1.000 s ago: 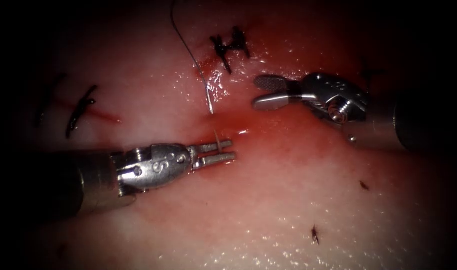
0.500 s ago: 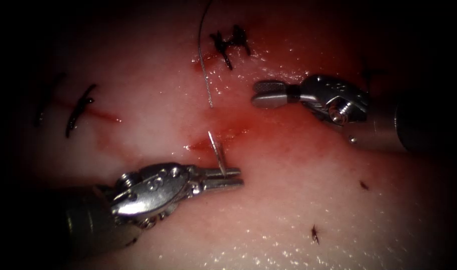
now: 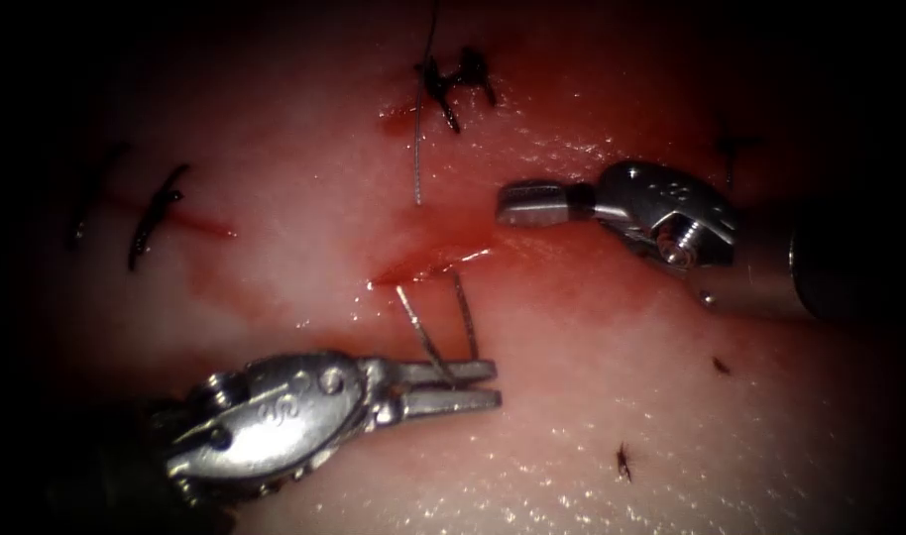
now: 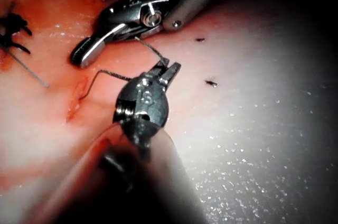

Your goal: Wound Closure

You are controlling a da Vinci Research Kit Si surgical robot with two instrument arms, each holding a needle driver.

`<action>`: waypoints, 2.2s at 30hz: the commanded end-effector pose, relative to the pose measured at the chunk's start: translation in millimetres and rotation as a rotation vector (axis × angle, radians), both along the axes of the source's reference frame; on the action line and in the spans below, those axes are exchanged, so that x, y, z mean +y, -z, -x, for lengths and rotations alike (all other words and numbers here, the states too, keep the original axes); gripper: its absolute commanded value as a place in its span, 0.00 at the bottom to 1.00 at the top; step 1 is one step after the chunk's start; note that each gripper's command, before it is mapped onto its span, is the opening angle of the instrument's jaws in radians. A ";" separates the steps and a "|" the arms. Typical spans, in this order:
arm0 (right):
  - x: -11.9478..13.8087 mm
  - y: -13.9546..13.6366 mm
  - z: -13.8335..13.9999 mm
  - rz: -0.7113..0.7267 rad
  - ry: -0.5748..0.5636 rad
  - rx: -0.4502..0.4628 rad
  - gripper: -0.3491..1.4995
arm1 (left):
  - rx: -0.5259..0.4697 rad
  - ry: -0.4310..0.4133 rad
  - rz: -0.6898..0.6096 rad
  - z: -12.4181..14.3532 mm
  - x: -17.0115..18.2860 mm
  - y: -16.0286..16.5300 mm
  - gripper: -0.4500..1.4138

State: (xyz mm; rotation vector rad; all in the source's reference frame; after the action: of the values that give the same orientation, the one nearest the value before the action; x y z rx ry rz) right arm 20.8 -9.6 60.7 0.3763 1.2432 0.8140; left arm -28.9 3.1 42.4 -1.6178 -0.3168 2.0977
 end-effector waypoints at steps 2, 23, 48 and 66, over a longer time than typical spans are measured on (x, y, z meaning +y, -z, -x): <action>0.1 0.5 -1.0 -0.008 0.014 -0.003 0.52 | 0.039 0.014 0.098 0.6 0.3 0.4 0.00; 2.1 10.3 -0.4 0.117 0.026 -0.001 0.89 | 0.347 -0.029 0.684 0.7 3.5 -3.5 0.00; 0.3 8.1 -2.9 -0.445 -0.074 -0.031 0.85 | 0.616 -0.181 1.021 3.5 -0.5 -9.1 0.00; -0.1 7.8 -4.8 -0.530 -0.062 -0.005 0.53 | 0.627 -0.209 1.077 4.0 -0.7 -9.0 0.00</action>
State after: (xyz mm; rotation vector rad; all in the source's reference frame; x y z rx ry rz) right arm 25.0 -9.4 52.4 0.7625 1.0215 1.2019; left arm -32.4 2.7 50.8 -1.2427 1.0595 3.0298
